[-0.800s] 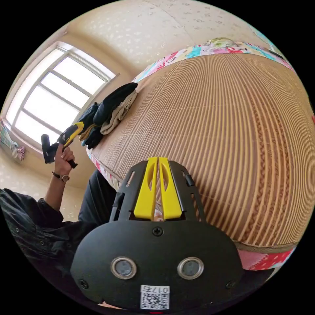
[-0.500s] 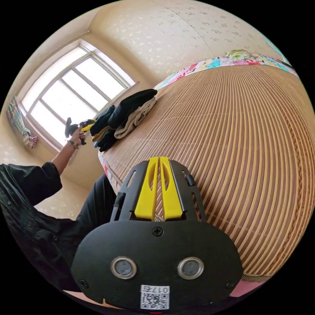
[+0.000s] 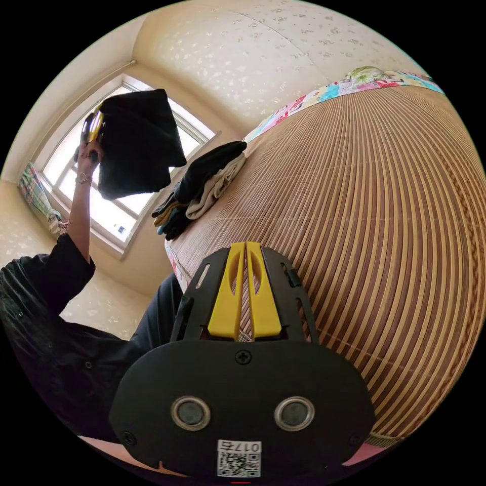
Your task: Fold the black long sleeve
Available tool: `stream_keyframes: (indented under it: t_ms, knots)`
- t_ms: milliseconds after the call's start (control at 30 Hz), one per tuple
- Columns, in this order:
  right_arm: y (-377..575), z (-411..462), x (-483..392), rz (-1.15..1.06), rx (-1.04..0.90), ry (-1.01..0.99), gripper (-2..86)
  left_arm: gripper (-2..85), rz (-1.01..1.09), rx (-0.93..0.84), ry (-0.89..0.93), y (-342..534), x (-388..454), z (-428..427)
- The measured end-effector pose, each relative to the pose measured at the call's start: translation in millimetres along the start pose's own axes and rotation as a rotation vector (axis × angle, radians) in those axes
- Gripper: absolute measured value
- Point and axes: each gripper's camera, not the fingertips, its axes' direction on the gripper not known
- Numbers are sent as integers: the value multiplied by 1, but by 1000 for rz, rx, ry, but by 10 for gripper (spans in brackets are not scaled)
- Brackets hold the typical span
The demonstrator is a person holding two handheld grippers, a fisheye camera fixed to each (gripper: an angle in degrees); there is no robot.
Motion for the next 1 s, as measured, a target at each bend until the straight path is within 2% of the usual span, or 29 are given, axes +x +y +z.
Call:
stream_keyframes:
  t_ms: [67,133,167,233,267,300,367,433,500,533,667,767,867,1000]
  knots:
    - [-9,-21,4,94,24,-43,71,13,86,23,118,-3,31,11]
    - [-6,-81,-3,96,249,-141,119,10,181,-35,181,13,59,19]
    - [-3,-98,-3,98,313,-174,124,9,193,-70,165,21,63,22]
    - [8,-161,2,99,531,-352,143,4,155,-261,27,74,63,45]
    - [12,-175,4,93,573,-375,148,3,123,-316,-6,93,58,53]
    - [18,-198,8,125,622,-333,155,-1,32,-410,-61,132,43,67]
    - [23,-219,13,186,587,-123,152,-6,-172,-505,-132,197,11,73]
    - [25,-219,29,336,359,231,126,-5,-443,-644,-186,275,-22,73]
    - [29,-205,41,466,127,452,107,1,-571,-692,-171,312,-29,71]
    - [39,-200,39,488,67,537,94,17,-593,-674,-109,321,-25,73]
    - [77,-215,27,518,186,476,94,92,-475,-693,-34,290,-1,110]
    - [102,-238,31,551,369,319,98,115,-297,-743,-35,240,23,170]
    - [108,-242,42,586,383,229,100,137,-197,-809,-31,210,44,243]
    - [105,-231,31,556,369,208,101,92,-31,-1152,-305,243,42,335]
